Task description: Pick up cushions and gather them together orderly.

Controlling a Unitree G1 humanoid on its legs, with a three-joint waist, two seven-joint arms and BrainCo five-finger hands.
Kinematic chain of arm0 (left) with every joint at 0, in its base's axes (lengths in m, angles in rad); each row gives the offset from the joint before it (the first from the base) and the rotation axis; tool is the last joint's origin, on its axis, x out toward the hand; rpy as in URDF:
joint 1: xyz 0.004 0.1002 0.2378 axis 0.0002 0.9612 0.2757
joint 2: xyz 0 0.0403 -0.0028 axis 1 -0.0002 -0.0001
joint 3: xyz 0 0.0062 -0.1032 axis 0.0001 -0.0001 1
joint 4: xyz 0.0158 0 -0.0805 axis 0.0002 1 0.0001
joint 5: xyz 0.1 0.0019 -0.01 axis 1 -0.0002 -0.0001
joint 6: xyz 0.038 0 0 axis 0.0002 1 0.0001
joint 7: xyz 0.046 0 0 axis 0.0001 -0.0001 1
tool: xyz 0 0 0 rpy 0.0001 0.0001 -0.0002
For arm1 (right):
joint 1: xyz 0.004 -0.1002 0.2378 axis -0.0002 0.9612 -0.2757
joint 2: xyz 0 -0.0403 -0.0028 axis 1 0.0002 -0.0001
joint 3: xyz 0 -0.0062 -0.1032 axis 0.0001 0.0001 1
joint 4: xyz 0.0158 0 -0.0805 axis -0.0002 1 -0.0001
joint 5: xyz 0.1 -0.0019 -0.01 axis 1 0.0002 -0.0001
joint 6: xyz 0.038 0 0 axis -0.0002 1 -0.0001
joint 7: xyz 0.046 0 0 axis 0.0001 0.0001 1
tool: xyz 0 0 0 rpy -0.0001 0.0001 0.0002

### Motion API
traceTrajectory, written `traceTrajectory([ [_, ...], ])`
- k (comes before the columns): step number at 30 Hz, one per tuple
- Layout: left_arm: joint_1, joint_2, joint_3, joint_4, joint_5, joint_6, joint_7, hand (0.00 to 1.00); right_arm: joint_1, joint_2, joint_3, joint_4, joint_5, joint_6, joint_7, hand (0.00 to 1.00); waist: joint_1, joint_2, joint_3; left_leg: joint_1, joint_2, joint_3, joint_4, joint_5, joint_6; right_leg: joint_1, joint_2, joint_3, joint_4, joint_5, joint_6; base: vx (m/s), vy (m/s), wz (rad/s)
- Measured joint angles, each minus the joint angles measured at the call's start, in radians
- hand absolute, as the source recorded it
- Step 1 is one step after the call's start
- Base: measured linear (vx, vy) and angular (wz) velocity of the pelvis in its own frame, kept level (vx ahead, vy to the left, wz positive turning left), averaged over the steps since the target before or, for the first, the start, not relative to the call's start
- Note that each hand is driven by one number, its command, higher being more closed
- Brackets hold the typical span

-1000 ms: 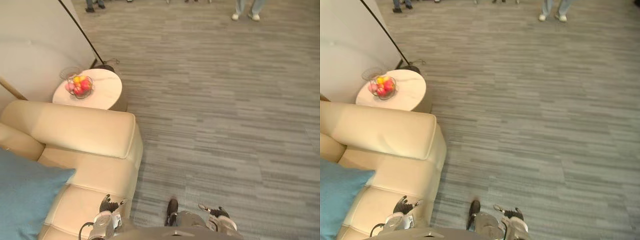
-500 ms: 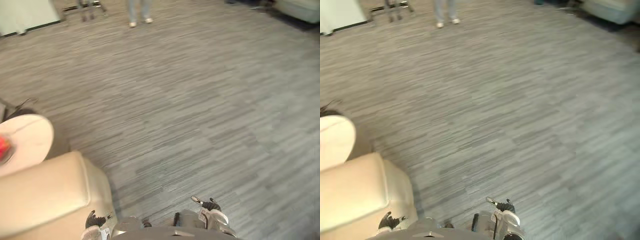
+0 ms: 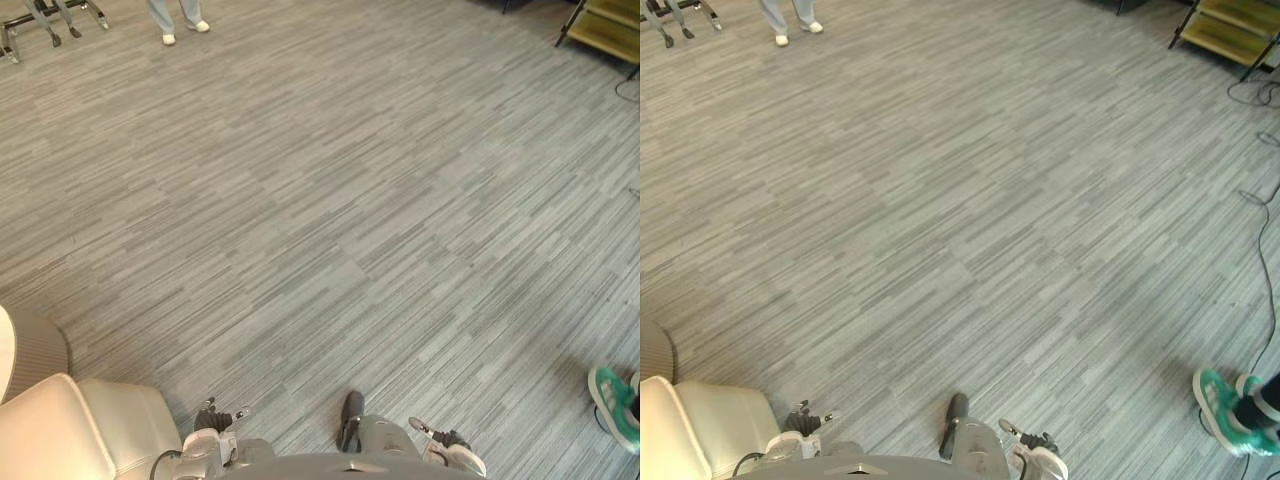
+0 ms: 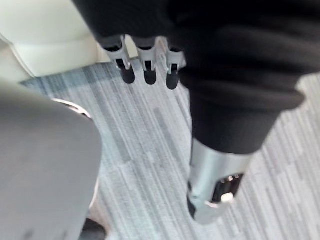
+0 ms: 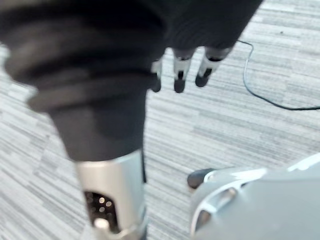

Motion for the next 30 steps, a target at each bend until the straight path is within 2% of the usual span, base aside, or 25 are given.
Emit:
traceTrajectory([
  [2, 0.006, -0.005, 0.016, -0.015, 0.0, -0.002, 0.0, 0.0, 0.023, 0.01, 0.006, -0.034, 0.022, -0.001, -0.002, 0.0, 0.016, -0.011, 0.005, -0.064, 0.028, -0.013, 0.167, 0.06, 0.016, 0.039, 0.012, 0.037, -0.008, -0.016, -0.01, 0.15, -0.071, -0.58],
  [3, 0.008, -0.007, 0.017, -0.026, 0.0, -0.005, -0.001, 0.0, 0.026, 0.02, 0.006, -0.057, 0.038, -0.002, -0.007, 0.0, 0.016, -0.009, 0.005, -0.124, 0.032, -0.01, 0.241, 0.012, 0.008, 0.053, 0.019, 0.073, -0.014, -0.027, -0.02, 0.14, -0.047, -0.76],
  [4, 0.008, -0.007, 0.017, -0.03, 0.0, -0.005, -0.001, 0.0, 0.027, 0.023, 0.006, -0.063, 0.039, 0.0, -0.012, 0.0, 0.015, -0.009, 0.005, -0.147, 0.03, -0.007, 0.247, -0.002, 0.006, 0.056, 0.021, 0.085, -0.018, -0.027, -0.021, 0.14, -0.03, -0.71],
  [7, 0.009, -0.023, 0.051, -0.053, -0.002, -0.005, -0.001, 0.0, 0.021, 0.037, -0.003, -0.069, 0.061, 0.0, -0.022, 0.0, 0.029, -0.009, 0.006, -0.225, 0.02, 0.027, 0.165, -0.055, 0.01, 0.072, 0.028, 0.156, -0.05, -0.028, -0.02, 0.13, 0.016, -0.65],
  [8, 0.009, -0.029, 0.059, -0.06, -0.003, -0.007, 0.0, 0.0, 0.023, 0.037, -0.003, -0.068, 0.066, 0.0, -0.022, 0.0, 0.04, -0.008, 0.005, -0.236, 0.004, 0.038, 0.075, -0.066, 0.006, 0.076, 0.027, 0.188, -0.058, -0.028, -0.02, 0.18, 0.106, -0.89],
  [9, 0.01, -0.035, 0.064, -0.064, -0.002, -0.006, 0.001, 0.0, 0.021, 0.041, 0.0, -0.07, 0.071, 0.0, -0.022, 0.0, 0.041, -0.007, 0.004, -0.233, -0.026, 0.039, -0.126, -0.062, -0.001, 0.085, 0.026, 0.228, -0.078, -0.029, -0.019, 0.18, 0.106, -0.92],
  [11, 0.011, -0.041, 0.078, -0.065, -0.002, -0.006, 0.002, 0.0, 0.016, 0.046, 0.0, -0.071, 0.076, 0.0, -0.022, 0.0, 0.043, -0.006, 0.004, -0.226, -0.053, 0.019, -0.288, -0.05, -0.017, 0.087, 0.026, 0.261, -0.086, -0.029, -0.018, 0.21, 0.166, -0.89],
  [12, 0.01, -0.049, 0.086, -0.061, -0.004, -0.006, 0.007, 0.0, 0.015, 0.042, -0.001, -0.07, 0.075, -0.001, -0.022, 0.0, 0.057, 0.003, -0.002, -0.209, -0.085, -0.032, -0.463, 0.018, -0.049, 0.098, 0.029, 0.311, -0.113, -0.035, -0.007, 0.42, 0.324, -1.33],
  [13, 0.01, -0.045, 0.085, -0.049, -0.003, -0.008, 0.008, 0.0, 0.015, 0.038, -0.001, -0.067, 0.075, 0.0, -0.022, 0.0, 0.063, 0.004, -0.012, -0.191, -0.11, -0.036, -0.461, 0.054, -0.015, 0.127, 0.021, 0.363, -0.139, -0.038, 0.012, 0.51, 0.395, -1.29],
  [15, 0.01, -0.039, 0.087, -0.04, -0.002, -0.006, 0.008, 0.0, 0.025, 0.053, -0.001, -0.07, 0.074, 0.0, -0.022, 0.0, 0.05, -0.022, -0.025, -0.182, -0.143, -0.028, -0.439, 0.022, 0.022, 0.14, -0.014, 0.381, -0.135, -0.044, 0.042, 0.35, 0.269, -0.44],
  [17, 0.012, -0.034, 0.092, -0.04, -0.002, -0.005, 0.008, 0.0, 0.043, 0.068, -0.001, -0.07, 0.065, 0.001, -0.021, 0.0, 0.062, -0.05, -0.042, -0.145, -0.18, 0.015, -0.42, -0.037, 0.047, 0.098, -0.053, 0.412, 0.002, -0.101, 0.093, 0.28, 0.203, -0.27],
  [18, 0.012, -0.034, 0.093, -0.04, -0.003, -0.005, 0.008, 0.0, 0.053, 0.067, -0.001, -0.071, 0.062, 0.001, -0.02, 0.0, 0.063, -0.054, -0.045, -0.132, -0.186, 0.028, -0.421, -0.05, 0.052, 0.07, -0.059, 0.423, 0.073, -0.12, 0.112, 0.33, 0.189, -0.49],
  [19, 0.013, -0.03, 0.094, -0.04, -0.002, -0.004, 0.01, 0.0, 0.05, 0.065, 0.002, -0.079, 0.056, 0.001, -0.018, 0.0, 0.071, -0.057, -0.046, -0.084, -0.196, 0.066, -0.421, -0.08, 0.056, -0.034, -0.065, 0.44, 0.365, -0.156, 0.191, 0.33, 0.165, -0.44],
  [20, 0.015, -0.027, 0.092, -0.04, -0.003, -0.003, 0.01, 0.0, 0.05, 0.066, 0.003, -0.083, 0.056, 0.0, -0.018, 0.0, 0.073, -0.058, -0.046, -0.064, -0.197, 0.08, -0.421, -0.083, 0.065, -0.067, -0.062, 0.449, 0.467, -0.15, 0.23, 0.41, 0.159, -0.47],
  [21, 0.025, -0.015, 0.073, -0.042, -0.002, -0.001, 0.01, 0.0, 0.05, 0.075, 0.006, -0.1, 0.056, 0.0, -0.016, 0.0, 0.062, -0.068, -0.05, -0.007, -0.203, 0.098, -0.415, -0.107, 0.082, -0.137, -0.061, 0.444, 0.699, -0.077, 0.321, 0.38, 0.067, -0.19],
  [22, 0.029, -0.006, 0.054, -0.041, -0.002, 0.004, 0.01, 0.0, 0.05, 0.077, 0.012, -0.106, 0.055, -0.001, -0.015, 0.0, 0.05, -0.064, -0.047, 0.025, -0.203, 0.098, -0.406, -0.122, 0.096, -0.158, -0.065, 0.415, 0.787, -0.042, 0.317, 0.48, 0.027, -0.14],
  [23, 0.026, -0.003, 0.045, -0.041, -0.002, 0.012, 0.01, 0.0, 0.048, 0.077, 0.023, -0.109, 0.055, -0.001, -0.014, 0.0, 0.041, -0.07, -0.043, 0.065, -0.202, 0.097, -0.414, -0.136, 0.101, -0.18, -0.081, 0.364, 0.856, -0.036, 0.306, 0.4, -0.018, -0.04],
  [24, 0.019, -0.005, 0.042, -0.039, -0.002, 0.016, 0.01, 0.0, 0.043, 0.077, 0.024, -0.113, 0.054, -0.001, -0.014, 0.0, 0.037, -0.07, -0.04, 0.109, -0.196, 0.093, -0.437, -0.15, 0.089, -0.199, -0.108, 0.294, 0.896, -0.067, 0.244, 0.38, -0.062, -0.08],
  [25, 0.018, -0.004, 0.037, -0.031, -0.002, 0.017, 0.011, 0.0, 0.038, 0.075, 0.023, -0.114, 0.054, -0.001, -0.014, 0.0, 0.034, -0.066, -0.039, 0.15, -0.18, 0.094, -0.466, -0.157, 0.078, -0.219, -0.132, 0.217, 0.889, -0.113, 0.167, 0.3, -0.071, -0.07],
  [26, 0.016, -0.004, 0.035, -0.028, -0.002, 0.017, 0.012, 0.0, 0.035, 0.075, 0.023, -0.113, 0.053, -0.001, -0.013, 0.0, 0.032, -0.064, -0.038, 0.167, -0.172, 0.094, -0.476, -0.157, 0.077, -0.226, -0.141, 0.184, 0.87, -0.132, 0.152, 0.39, -0.108, -0.08],
  [27, 0.01, -0.004, 0.033, -0.016, -0.003, 0.017, 0.012, 0.0, 0.026, 0.071, 0.022, -0.108, 0.05, -0.003, -0.013, 0.0, 0.028, -0.056, -0.033, 0.209, -0.151, 0.094, -0.514, -0.153, 0.071, -0.232, -0.15, 0.116, 0.799, -0.17, 0.119, 0.32, -0.11, -0.06],
  [28, 0.009, -0.004, 0.034, -0.01, -0.003, 0.018, 0.013, 0.0, 0.023, 0.069, 0.022, -0.108, 0.047, -0.004, -0.013, 0.0, 0.025, -0.053, -0.031, 0.227, -0.14, 0.095, -0.53, -0.152, 0.069, -0.235, -0.151, 0.087, 0.758, -0.182, 0.103, 0.41, -0.171, -0.08],
  [29, 0.009, -0.004, 0.033, -0.001, -0.004, 0.018, 0.014, 0.0, 0.014, 0.068, 0.022, -0.106, 0.038, -0.005, -0.012, 0.0, 0.015, -0.049, -0.03, 0.256, -0.119, 0.095, -0.557, -0.151, 0.068, -0.255, -0.147, 0.049, 0.65, -0.188, 0.084, 0.33, -0.174, -0.04],
  [30, 0.009, -0.002, 0.031, 0.01, -0.005, 0.018, 0.015, 0.0, 0.002, 0.065, 0.023, -0.105, 0.033, -0.005, -0.012, 0.0, 0.002, -0.048, -0.029, 0.276, -0.103, 0.094, -0.579, -0.15, 0.066, -0.276, -0.132, 0.042, 0.519, -0.169, 0.082, 0.34, -0.192, -0.02],
])
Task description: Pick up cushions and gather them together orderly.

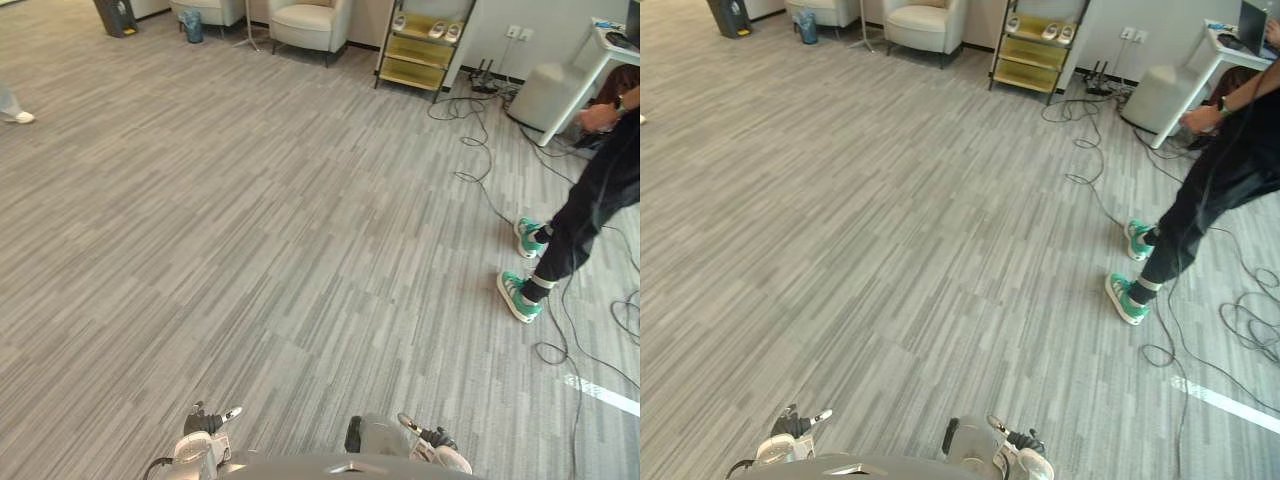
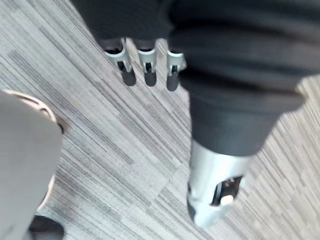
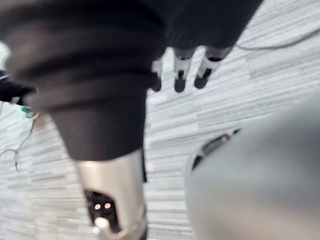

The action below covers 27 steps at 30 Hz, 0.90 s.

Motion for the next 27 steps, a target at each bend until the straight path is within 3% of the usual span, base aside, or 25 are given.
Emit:
traceTrajectory([
  [1, 0.002, 0.006, -0.006, 0.008, 0.0, 0.0, 0.0, 0.0, -0.004, 0.0, 0.001, 0.003, -0.005, 0.001, 0.0, 0.0, -0.003, -0.001, -0.001, 0.007, 0.001, -0.002, -0.011, 0.001, -0.004, 0.0, 0.013, 0.01, -0.096, 0.031, 0.006, 0.45, -0.28, 0.17],
  [2, 0.0, 0.035, -0.018, 0.018, -0.002, -0.001, -0.002, 0.0, 0.001, 0.003, -0.001, 0.029, -0.012, 0.001, 0.001, 0.0, -0.01, -0.033, 0.006, 0.035, -0.024, -0.046, -0.028, 0.005, -0.019, 0.022, 0.016, 0.063, -0.357, 0.218, -0.001, 0.48, -0.295, 0.23],
  [3, -0.006, 0.035, -0.017, 0.026, -0.002, -0.001, -0.003, 0.0, -0.005, 0.0, -0.011, 0.038, -0.006, 0.0, 0.001, 0.0, -0.016, -0.035, 0.009, 0.053, -0.017, -0.067, -0.027, -0.001, -0.034, 0.039, 0.024, 0.072, -0.371, 0.299, -0.039, 0.48, -0.279, 0.04],
  [4, -0.012, 0.012, -0.013, 0.046, -0.003, 0.001, -0.003, 0.0, -0.033, -0.034, -0.025, 0.049, -0.016, 0.006, 0.0, 0.0, -0.01, 0.019, 0.017, 0.066, 0.018, -0.09, -0.025, 0.002, -0.045, 0.066, 0.058, 0.054, -0.374, 0.289, -0.03, 0.36, -0.19, -0.18],
  [6, -0.019, -0.015, -0.012, 0.058, -0.002, 0.001, -0.004, 0.0, -0.042, -0.055, -0.039, 0.06, -0.016, 0.006, -0.003, 0.0, -0.015, 0.049, 0.025, 0.053, 0.001, -0.173, -0.021, 0.04, -0.057, 0.062, 0.063, 0.063, -0.326, 0.232, -0.039, 0.33, -0.174, -0.17],
  [9, -0.019, -0.03, -0.002, 0.059, 0.003, 0.001, -0.004, 0.0, -0.04, -0.053, -0.055, 0.074, -0.016, 0.007, -0.004, 0.0, -0.024, 0.068, 0.013, 0.049, 0.02, -0.197, 0.059, 0.07, -0.07, 0.085, 0.07, 0.055, -0.276, 0.147, -0.048, 0.3, -0.138, 0.09],
  [10, -0.018, -0.039, 0.014, 0.052, 0.004, 0.001, -0.007, 0.0, -0.036, -0.049, -0.054, 0.072, -0.015, 0.007, -0.004, 0.0, -0.026, 0.064, 0.013, -0.007, 0.031, -0.223, 0.185, 0.07, -0.072, 0.107, 0.071, 0.041, -0.279, 0.12, -0.045, 0.35, -0.18, 0.32],
  [11, -0.019, -0.041, 0.028, 0.03, 0.004, -0.002, -0.007, 0.0, -0.025, -0.044, -0.054, 0.066, -0.015, 0.006, -0.004, 0.0, -0.027, 0.058, 0.014, -0.091, 0.043, -0.25, 0.364, 0.1, -0.112, 0.135, 0.072, 0.023, -0.287, 0.104, -0.047, 0.27, -0.141, 0.42],
  [12, -0.019, -0.036, 0.033, 0.017, 0.004, -0.001, -0.005, 0.0, -0.01, -0.045, -0.05, 0.057, -0.015, 0.007, -0.006, 0.0, -0.027, 0.063, 0.014, -0.183, 0.064, -0.272, 0.55, 0.177, -0.138, 0.175, 0.078, 0.007, -0.31, 0.099, -0.05, 0.22, -0.099, 0.3],
  [13, -0.017, -0.034, 0.032, 0.013, 0.004, -0.002, -0.004, 0.0, -0.003, -0.046, -0.044, 0.048, -0.015, 0.007, -0.009, 0.0, -0.022, 0.06, 0.018, -0.224, 0.081, -0.272, 0.643, 0.216, -0.146, 0.197, 0.085, 0.003, -0.326, 0.097, -0.054, 0.19, -0.024, 0.13],
  [15, -0.006, -0.036, 0.039, 0.001, 0.002, -0.003, -0.006, 0.0, 0.01, -0.047, -0.021, 0.036, -0.016, 0.006, -0.009, 0.0, -0.01, 0.072, 0.017, -0.319, 0.121, -0.245, 0.846, 0.229, -0.129, 0.265, 0.106, 0.001, -0.366, 0.073, -0.077, 0.24, 0.01, -0.05],
  [17, -0.002, -0.036, 0.041, -0.024, 0.002, -0.003, -0.007, 0.0, 0.007, -0.035, -0.016, 0.038, -0.015, 0.01, -0.009, 0.0, -0.003, 0.071, 0.024, -0.399, 0.134, -0.166, 0.944, 0.17, -0.075, 0.368, 0.114, 0.024, -0.425, 0.055, -0.065, 0.35, 0.045, -0.09],
  [20, 0.002, -0.034, 0.041, -0.042, -0.009, -0.008, -0.008, 0.0, 0.008, -0.033, -0.013, 0.041, -0.015, 0.019, -0.009, 0.0, 0.011, 0.07, 0.024, -0.503, 0.131, -0.075, 0.882, 0.093, -0.059, 0.46, 0.094, 0.036, -0.493, 0.045, -0.046, 0.31, 0.12, -0.21],
  [22, -0.002, -0.034, 0.043, -0.053, -0.016, -0.01, -0.008, 0.0, 0.013, -0.03, -0.022, 0.04, -0.014, 0.025, -0.011, 0.0, 0.03, 0.066, 0.024, -0.547, 0.124, 0.007, 0.677, 0.053, -0.054, 0.498, 0.049, 0.053, -0.498, 0.026, -0.001, 0.42, 0.257, -0.31],
  [24, -0.001, -0.035, 0.043, -0.056, -0.015, -0.01, -0.007, 0.0, 0.018, -0.03, -0.028, 0.04, -0.011, 0.028, -0.011, 0.0, 0.028, 0.065, 0.025, -0.556, 0.101, 0.033, 0.421, 0.086, -0.061, 0.529, 0.017, 0.057, -0.503, -0.005, 0.049, 0.4, 0.276, -0.09],
  [25, -0.004, -0.037, 0.049, -0.057, -0.018, -0.012, -0.01, 0.0, 0.019, -0.025, -0.03, 0.044, -0.011, 0.029, -0.011, 0.0, 0.034, 0.042, 0.023, -0.533, 0.063, 0.055, 0.353, 0.151, 0.01, 0.553, -0.008, 0.078, -0.511, -0.021, 0.072, 0.36, 0.188, 0.1],
  [26, -0.003, -0.024, 0.047, -0.057, -0.011, -0.013, -0.006, 0.0, 0.016, -0.005, -0.019, 0.043, -0.015, 0.029, -0.009, 0.0, 0.031, 0.016, 0.005, -0.511, 0.024, 0.082, 0.31, 0.142, 0.0, 0.567, -0.02, 0.109, -0.559, -0.004, 0.049, 0.45, 0.209, 0.05],
  [27, -0.004, -0.017, 0.049, -0.056, -0.008, -0.016, -0.006, 0.0, 0.007, -0.005, -0.021, 0.046, -0.015, 0.027, -0.009, 0.0, 0.034, 0.011, 0.004, -0.526, 0.025, 0.075, 0.327, 0.124, -0.001, 0.567, 0.013, 0.133, -0.601, 0.045, 0.016, 0.43, 0.152, 0.05],
])
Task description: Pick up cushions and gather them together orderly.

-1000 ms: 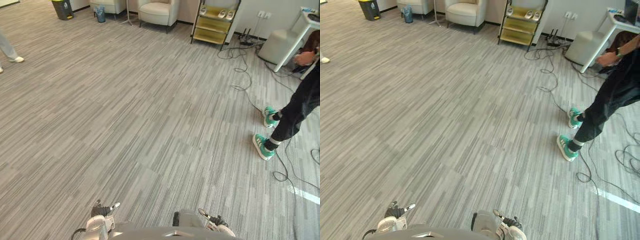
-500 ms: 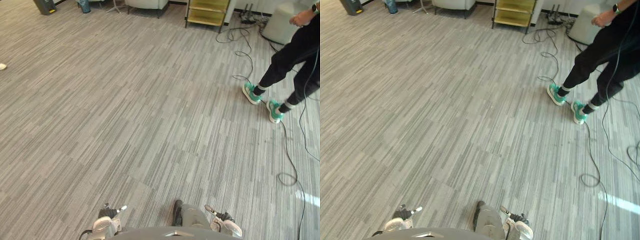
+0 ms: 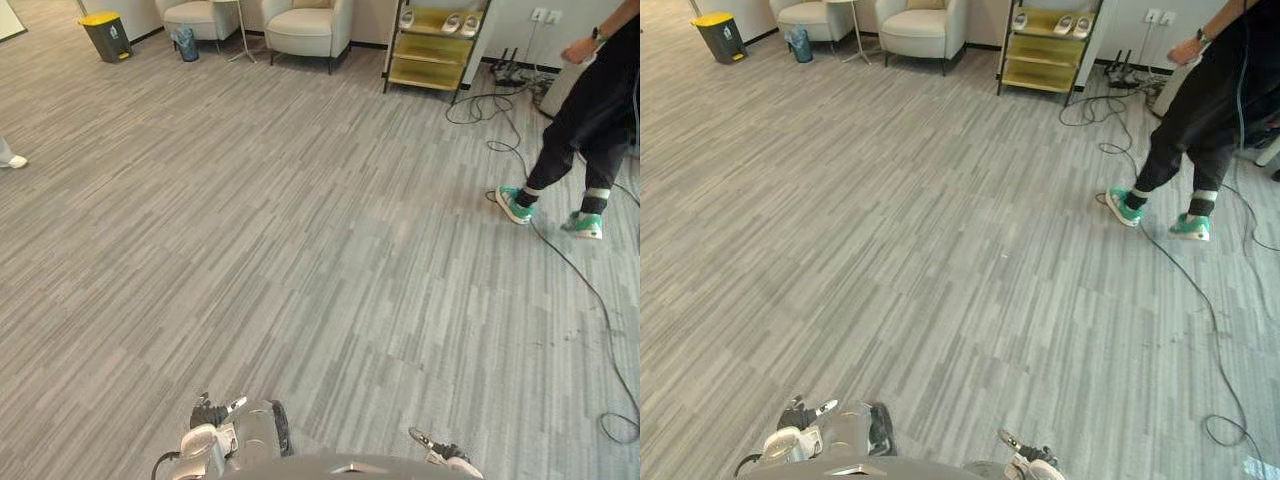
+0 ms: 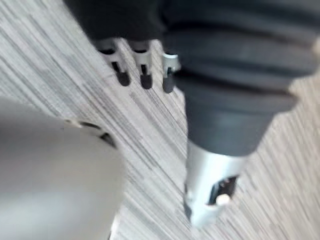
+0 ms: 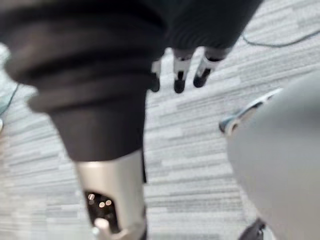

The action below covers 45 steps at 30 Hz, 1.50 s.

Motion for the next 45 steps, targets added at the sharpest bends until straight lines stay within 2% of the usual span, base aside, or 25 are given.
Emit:
traceTrajectory([
  [1, -0.003, 0.004, 0.002, -0.001, 0.0, -0.002, 0.0, 0.0, -0.008, 0.001, -0.001, 0.001, 0.0, 0.0, 0.0, 0.0, 0.003, -0.004, 0.001, -0.008, -0.002, -0.007, 0.016, -0.018, 0.004, 0.001, 0.014, 0.002, -0.019, 0.034, -0.018, 0.39, 0.157, -0.12],
  [2, -0.018, 0.018, 0.015, 0.013, 0.003, -0.001, -0.001, 0.0, -0.024, 0.001, -0.005, 0.005, 0.0, 0.0, -0.002, 0.0, 0.015, -0.013, 0.002, -0.003, -0.012, -0.004, 0.04, -0.042, 0.034, 0.022, -0.003, 0.016, -0.042, 0.077, 0.008, 0.39, 0.192, -0.04],
  [5, -0.015, 0.022, 0.012, 0.033, 0.003, 0.005, 0.001, 0.0, -0.022, 0.015, -0.004, 0.009, -0.001, -0.001, 0.0, 0.0, 0.015, -0.039, -0.016, 0.079, -0.066, 0.024, 0.009, -0.063, 0.049, 0.008, -0.057, 0.081, 0.076, 0.087, 0.03, 0.34, 0.197, -0.1],
  [7, -0.005, 0.023, -0.002, 0.046, 0.002, 0.008, 0.002, 0.0, -0.021, 0.025, -0.004, 0.008, -0.001, -0.001, 0.003, 0.0, 0.017, -0.029, -0.03, 0.135, -0.086, 0.03, -0.03, -0.125, 0.062, -0.082, -0.075, 0.118, 0.305, 0.062, 0.069, 0.35, 0.162, -0.29],
  [8, -0.01, 0.043, -0.031, 0.054, 0.003, 0.01, 0.002, 0.0, -0.023, 0.026, -0.002, -0.003, -0.002, -0.005, 0.005, 0.0, 0.01, -0.046, -0.025, 0.187, -0.114, 0.045, -0.055, -0.143, 0.069, -0.212, -0.1, 0.174, 0.606, 0.108, 0.129, 0.27, 0.094, -0.07],
  [10, -0.008, 0.063, -0.065, 0.067, 0.003, 0.015, 0.003, 0.0, -0.016, 0.02, -0.002, -0.003, -0.002, -0.007, 0.006, 0.0, -0.012, -0.045, -0.018, 0.257, -0.126, 0.039, -0.081, -0.153, 0.072, -0.299, -0.101, 0.171, 0.834, 0.174, 0.155, 0.29, 0.048, 0.15],
  [11, -0.008, 0.065, -0.071, 0.072, 0.003, 0.016, 0.002, 0.0, -0.01, 0.019, -0.002, -0.002, -0.001, -0.008, 0.006, 0.0, -0.016, -0.042, -0.014, 0.282, -0.128, 0.034, -0.092, -0.156, 0.072, -0.319, -0.103, 0.151, 0.886, 0.177, 0.148, 0.26, 0.017, 0.22],
  [13, -0.011, 0.062, -0.072, 0.074, 0.003, 0.02, 0.003, 0.0, 0.007, 0.018, -0.004, -0.009, 0.001, -0.009, 0.008, 0.0, -0.031, -0.046, -0.008, 0.396, -0.137, 0.014, -0.17, -0.167, 0.066, -0.388, -0.117, 0.045, 1.015, 0.125, 0.059, 0.35, 0.005, 0.11],
  [15, -0.02, 0.06, -0.086, 0.103, 0.003, 0.028, 0.001, 0.0, -0.002, 0.004, -0.019, -0.007, -0.001, -0.011, 0.009, 0.0, -0.053, -0.038, -0.001, 0.501, -0.119, -0.013, -0.259, -0.18, 0.047, -0.486, -0.081, -0.108, 0.836, -0.01, -0.007, 0.39, -0.062, 0.28],
  [17, -0.023, 0.053, -0.086, 0.112, 0.004, 0.028, -0.001, 0.0, -0.006, -0.004, -0.025, -0.005, -0.001, -0.01, 0.009, 0.0, -0.063, -0.034, 0.0, 0.528, -0.106, -0.032, -0.279, -0.187, 0.031, -0.508, -0.055, -0.143, 0.668, -0.011, -0.024, 0.3, -0.115, 0.49],
  [20, -0.025, 0.039, -0.081, 0.112, 0.013, 0.029, -0.001, 0.0, 0.016, -0.01, -0.05, 0.003, -0.001, -0.003, 0.007, 0.0, -0.071, -0.02, 0.019, 0.605, -0.074, -0.09, -0.336, -0.215, -0.018, -0.521, 0.01, -0.121, 0.216, 0.141, -0.023, 0.48, -0.217, 0.65],
  [21, -0.024, 0.033, -0.071, 0.117, 0.014, 0.029, -0.002, 0.0, 0.022, -0.01, -0.053, 0.013, 0.0, -0.001, 0.007, 0.0, -0.079, -0.015, 0.024, 0.641, -0.07, -0.13, -0.358, -0.22, -0.028, -0.513, 0.028, -0.083, 0.151, 0.292, -0.021, 0.58, -0.236, 0.54],
  [22, -0.028, 0.018, -0.055, 0.135, 0.018, 0.03, -0.003, 0.0, 0.011, -0.03, -0.068, 0.031, -0.001, 0.001, 0.007, 0.0, -0.08, 0.016, 0.035, 0.661, -0.044, -0.174, -0.363, -0.205, -0.015, -0.511, 0.058, -0.08, 0.201, 0.276, -0.05, 0.58, -0.229, 0.35],
  [26, -0.036, -0.024, -0.016, 0.132, 0.031, 0.028, -0.013, 0.0, -0.004, -0.034, -0.1, 0.028, -0.002, -0.001, 0.005, 0.0, -0.077, 0.052, 0.04, 0.638, 0.002, -0.266, -0.241, -0.104, -0.067, -0.512, 0.077, -0.102, 0.342, 0.13, -0.093, 0.55, -0.253, 0.05],
  [29, -0.036, -0.017, -0.018, 0.11, 0.032, 0.028, -0.023, 0.0, 0.008, -0.034, -0.085, 0.021, -0.001, -0.001, 0.005, 0.0, -0.089, 0.058, 0.038, 0.454, 0.045, -0.38, 0.204, 0.096, -0.147, -0.381, 0.105, -0.144, 0.29, 0.061, -0.103, 0.54, -0.148, 0.24],
  [30, -0.036, -0.015, -0.021, 0.109, 0.032, 0.028, -0.023, 0.0, 0.014, -0.036, -0.08, 0.019, -0.001, -0.001, 0.004, 0.0, -0.087, 0.06, 0.04, 0.391, 0.056, -0.387, 0.33, 0.121, -0.166, -0.348, 0.111, -0.148, 0.269, 0.053, -0.106, 0.38, -0.042, 0.21],
  [31, -0.036, -0.012, -0.023, 0.108, 0.031, 0.028, -0.022, 0.0, 0.018, -0.038, -0.079, 0.014, -0.001, -0.002, 0.002, 0.0, -0.083, 0.058, 0.045, 0.331, 0.076, -0.376, 0.46, 0.113, -0.151, -0.313, 0.118, -0.151, 0.246, 0.046, -0.109, 0.45, -0.002, 0.1],
  [32, -0.036, -0.005, -0.024, 0.092, 0.03, 0.028, -0.022, 0.0, 0.022, -0.039, -0.078, 0.01, 0.003, -0.001, 0.0, 0.0, -0.073, 0.059, 0.056, 0.238, 0.111, -0.319, 0.631, 0.063, -0.09, -0.218, 0.129, -0.148, 0.197, 0.027, -0.111, 0.53, 0.003, -0.02],
  [34, -0.033, 0.001, -0.028, 0.07, 0.03, 0.028, -0.022, 0.0, 0.025, -0.039, -0.067, 0.011, 0.017, 0.0, 0.0, 0.0, -0.054, 0.055, 0.058, 0.157, 0.111, -0.256, 0.675, 0.003, -0.057, -0.13, 0.122, -0.127, 0.148, 0.007, -0.093, 0.38, 0.038, -0.13],
  [36, -0.035, 0.006, -0.053, 0.042, 0.029, 0.025, -0.023, 0.0, 0.013, -0.039, -0.051, 0.014, 0.024, 0.0, 0.0, 0.0, -0.044, 0.051, 0.057, 0.023, 0.09, -0.206, 0.53, -0.084, -0.048, -0.054, 0.09, -0.106, 0.109, 0.0, -0.053, 0.45, 0.158, -0.28],
  [38, -0.037, 0.011, -0.071, 0.031, 0.03, 0.022, -0.023, 0.0, 0.01, -0.03, -0.059, 0.018, 0.041, 0.0, 0.0, 0.0, -0.032, 0.045, 0.059, -0.001, 0.06, -0.181, 0.286, -0.093, -0.053, -0.028, 0.058, -0.079, 0.119, -0.02, -0.008, 0.39, 0.22, -0.4],
  [39, -0.034, 0.003, -0.087, 0.033, 0.029, 0.019, -0.023, 0.0, 0.014, -0.028, -0.074, 0.004, 0.053, 0.0, 0.0, 0.0, -0.03, 0.062, 0.051, 0.009, 0.041, -0.182, 0.053, 0.03, -0.031, -0.015, 0.053, -0.064, 0.131, -0.053, 0.039, 0.41, 0.269, -0.32],
  [40, -0.037, 0.007, -0.079, 0.032, 0.029, 0.017, -0.023, 0.0, 0.017, -0.017, -0.075, 0.003, 0.055, 0.001, -0.001, 0.0, -0.026, 0.036, 0.045, 0.035, 0.009, -0.164, 0.037, 0.013, -0.028, -0.008, 0.021, -0.035, 0.134, -0.059, 0.042, 0.38, 0.246, -0.07],
  [42, -0.035, 0.037, -0.1, 0.041, 0.031, 0.015, -0.023, 0.0, 0.009, 0.017, -0.072, 0.007, 0.056, 0.0, 0.0, 0.0, -0.027, -0.011, 0.022, 0.059, -0.055, -0.184, -0.023, 0.014, -0.02, -0.014, 0.026, 0.029, 0.05, 0.005, -0.015, 0.35, 0.198, 0.11],
  [45, -0.043, 0.035, -0.09, 0.052, 0.03, 0.015, -0.022, 0.0, -0.003, 0.018, -0.086, 0.027, 0.054, 0.001, 0.0, 0.0, -0.015, -0.02, 0.022, 0.091, -0.077, -0.175, 0.005, -0.074, 0.01, -0.021, -0.006, 0.085, 0.144, 0.016, 0.013, 0.31, 0.188, -0.08],
])
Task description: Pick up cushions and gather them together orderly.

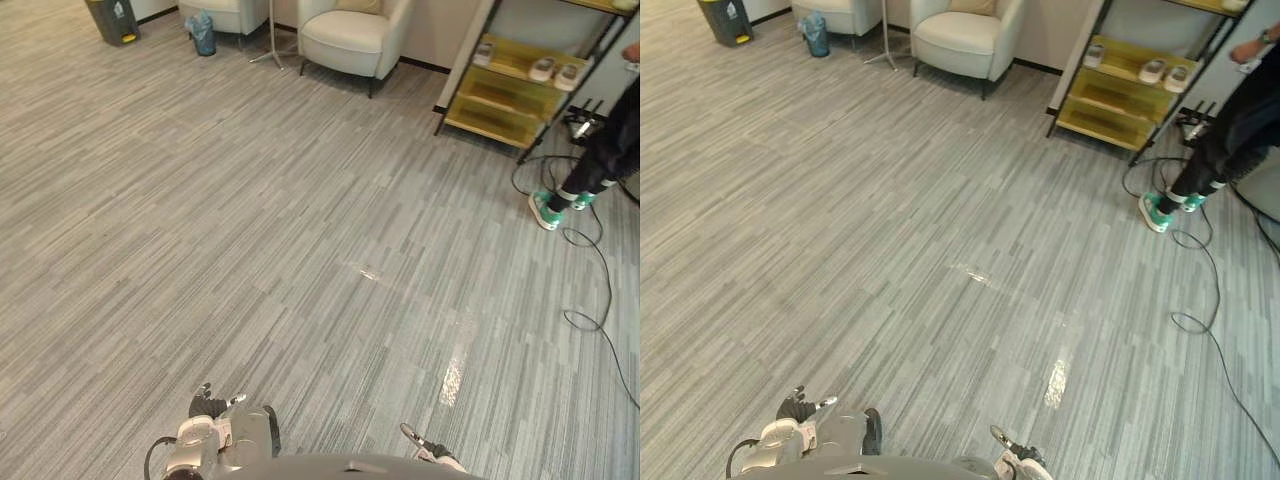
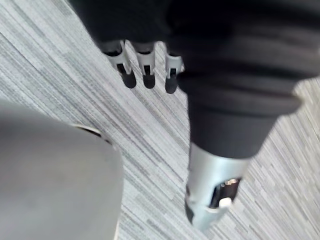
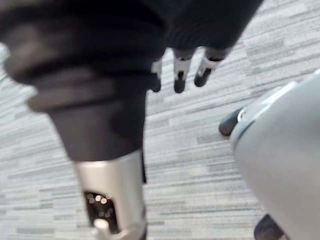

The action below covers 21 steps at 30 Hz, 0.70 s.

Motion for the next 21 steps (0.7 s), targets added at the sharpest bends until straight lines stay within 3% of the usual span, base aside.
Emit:
traceTrajectory([
  [2, 0.002, 0.0, 0.0, 0.001, 0.0, 0.003, 0.0, 0.0, 0.001, -0.001, 0.01, -0.018, -0.013, -0.001, 0.003, 0.0, 0.015, -0.004, -0.003, 0.075, -0.012, 0.05, -0.051, -0.032, -0.002, -0.124, -0.033, 0.036, 0.271, 0.009, 0.048, 0.24, 0.18, -0.76],
  [3, 0.009, 0.009, -0.009, 0.002, 0.0, 0.012, 0.0, 0.0, 0.009, 0.003, 0.029, -0.035, -0.016, 0.0, 0.003, 0.0, 0.008, -0.003, -0.001, 0.13, -0.02, 0.079, -0.08, -0.037, 0.006, -0.222, -0.056, 0.057, 0.486, 0.058, 0.09, 0.32, 0.119, -0.6],
  [4, 0.02, 0.017, -0.02, 0.006, 0.0, 0.018, 0.0, 0.0, 0.019, 0.004, 0.037, -0.057, -0.012, -0.003, 0.005, 0.0, -0.015, -0.008, 0.001, 0.214, -0.034, 0.096, -0.122, -0.046, 0.007, -0.306, -0.094, -0.001, 0.699, 0.076, 0.079, 0.42, 0.089, -0.34],
  [5, 0.017, 0.017, -0.026, 0.026, 0.002, 0.02, -0.001, 0.0, 0.025, 0.002, 0.037, -0.066, -0.013, -0.003, 0.005, 0.0, -0.03, -0.008, 0.0, 0.28, -0.032, 0.102, -0.165, -0.046, 0.007, -0.328, -0.121, -0.108, 0.752, 0.041, 0.034, 0.38, 0.037, -0.07],
  [8, 0.013, 0.02, -0.037, 0.044, 0.002, 0.019, -0.001, 0.0, 0.018, 0.0, 0.022, -0.052, -0.014, -0.004, 0.006, 0.0, -0.04, -0.004, 0.0, 0.346, -0.014, 0.102, -0.222, -0.039, -0.002, -0.348, -0.124, -0.268, 0.585, -0.036, -0.003, 0.24, -0.041, 0.11],
  [10, 0.007, 0.026, -0.046, 0.063, 0.002, 0.019, -0.001, 0.0, -0.002, -0.009, 0.006, -0.028, -0.014, -0.003, 0.007, 0.0, -0.044, 0.0, -0.001, 0.366, 0.007, 0.091, -0.244, -0.031, -0.016, -0.353, -0.084, -0.303, 0.324, -0.026, -0.015, 0.35, -0.182, 0.18],
  [11, 0.007, 0.037, -0.06, 0.066, 0.003, 0.019, -0.002, 0.0, -0.003, -0.011, 0.007, -0.013, -0.016, -0.001, 0.007, 0.0, -0.045, -0.006, -0.003, 0.37, 0.009, 0.075, -0.254, -0.026, -0.034, -0.349, -0.048, -0.291, 0.12, 0.072, -0.033, 0.39, -0.232, 0.17],
  [12, 0.007, 0.042, -0.062, 0.065, 0.003, 0.018, -0.003, 0.0, -0.003, -0.01, 0.006, 0.002, -0.015, -0.001, 0.007, 0.0, -0.044, -0.016, -0.004, 0.373, 0.002, 0.065, -0.254, -0.026, -0.041, -0.342, -0.041, -0.281, 0.047, 0.153, -0.048, 0.32, -0.222, 0.17],
  [13, 0.0, 0.036, -0.064, 0.081, 0.004, 0.016, -0.002, 0.0, -0.007, -0.027, -0.002, 0.018, -0.013, 0.0, 0.008, 0.0, -0.049, 0.006, -0.006, 0.39, 0.018, 0.029, -0.258, -0.041, -0.069, -0.328, -0.018, -0.276, 0.035, 0.213, -0.064, 0.26, -0.163, 0.01],
  [15, 0.005, 0.01, -0.065, 0.095, 0.005, 0.013, -0.003, 0.0, -0.01, -0.077, 0.001, 0.048, -0.016, 0.001, 0.007, 0.0, -0.038, 0.067, -0.018, 0.402, 0.061, 0.003, -0.267, -0.035, -0.079, -0.312, 0.043, -0.268, 0.003, 0.191, -0.076, 0.32, -0.22, -0.33],
  [16, 0.004, 0.006, -0.065, 0.101, 0.005, 0.013, -0.002, 0.0, -0.012, -0.081, 0.0, 0.052, -0.016, 0.0, 0.007, 0.0, -0.04, 0.078, -0.017, 0.407, 0.07, -0.004, -0.262, -0.033, -0.083, -0.303, 0.055, -0.267, -0.006, 0.188, -0.078, 0.28, -0.228, -0.4],
  [19, 0.008, 0.003, -0.063, 0.098, 0.002, 0.012, -0.003, 0.0, -0.006, -0.088, 0.002, 0.063, -0.014, 0.0, 0.007, 0.0, -0.036, 0.084, -0.019, 0.32, 0.114, -0.052, -0.003, -0.018, -0.104, -0.241, 0.109, -0.238, -0.071, 0.154, -0.089, 0.16, -0.151, -0.34],
  [21, 0.008, 0.004, -0.069, 0.079, 0.001, 0.01, -0.005, 0.0, 0.002, -0.09, 0.011, 0.083, -0.008, 0.0, 0.006, 0.0, -0.023, 0.084, -0.02, 0.209, 0.159, -0.081, 0.266, 0.072, -0.104, -0.179, 0.147, -0.219, -0.137, 0.161, -0.094, 0.19, -0.076, -0.36],
])
